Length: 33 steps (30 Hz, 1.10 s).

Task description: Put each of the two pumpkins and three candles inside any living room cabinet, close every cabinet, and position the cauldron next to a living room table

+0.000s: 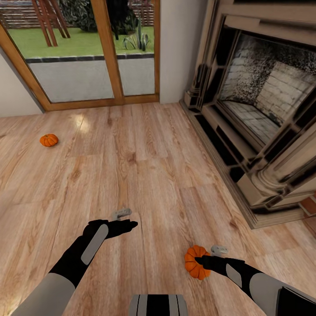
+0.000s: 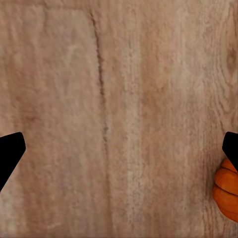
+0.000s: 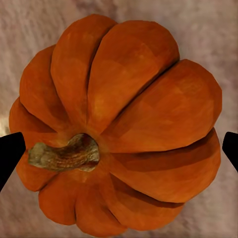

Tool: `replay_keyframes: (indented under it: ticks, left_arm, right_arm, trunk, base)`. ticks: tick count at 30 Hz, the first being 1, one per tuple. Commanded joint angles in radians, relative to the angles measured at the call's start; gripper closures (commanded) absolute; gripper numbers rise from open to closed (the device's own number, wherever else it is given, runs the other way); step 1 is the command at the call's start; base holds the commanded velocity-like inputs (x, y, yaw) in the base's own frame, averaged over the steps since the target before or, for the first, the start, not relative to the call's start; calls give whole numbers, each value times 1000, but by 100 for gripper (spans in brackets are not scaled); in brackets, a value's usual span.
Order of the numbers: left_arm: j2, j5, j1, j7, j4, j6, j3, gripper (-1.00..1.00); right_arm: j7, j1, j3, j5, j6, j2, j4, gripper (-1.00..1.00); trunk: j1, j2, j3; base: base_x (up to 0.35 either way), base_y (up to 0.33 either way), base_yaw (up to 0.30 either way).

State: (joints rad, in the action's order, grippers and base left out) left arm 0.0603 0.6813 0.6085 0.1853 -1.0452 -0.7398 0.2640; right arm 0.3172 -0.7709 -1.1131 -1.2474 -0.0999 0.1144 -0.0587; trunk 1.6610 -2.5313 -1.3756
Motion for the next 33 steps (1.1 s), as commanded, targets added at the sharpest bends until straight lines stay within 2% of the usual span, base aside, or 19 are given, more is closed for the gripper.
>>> replay_keyframes:
  ticks: [1,13,32,33]
  left_arm:
    - [1,11,1,10,-1,-2,3,-100]
    - [1,12,1,9,-1,-3,3,-100]
    - [1,11,1,11,-1,-2,3,-100]
    - [1,11,1,11,-1,-2,3,-100]
  right_arm:
    - [2,0,-6,-10,-4,1,-1,-100]
    - [2,0,-6,-12,-4,1,-1,-100]
    - [2,-1,-6,-10,-4,1,-1,-100]
    - [2,0,-7,-10,-4,1,-1,100]
  trunk:
    - [0,0,-1]
    - [5,-3,-43]
    - [5,-3,-43]
    - [5,-3,-43]
  base:
    - [0,0,0]
    - [0,0,0]
    - [0,0,0]
    - [0,0,0]
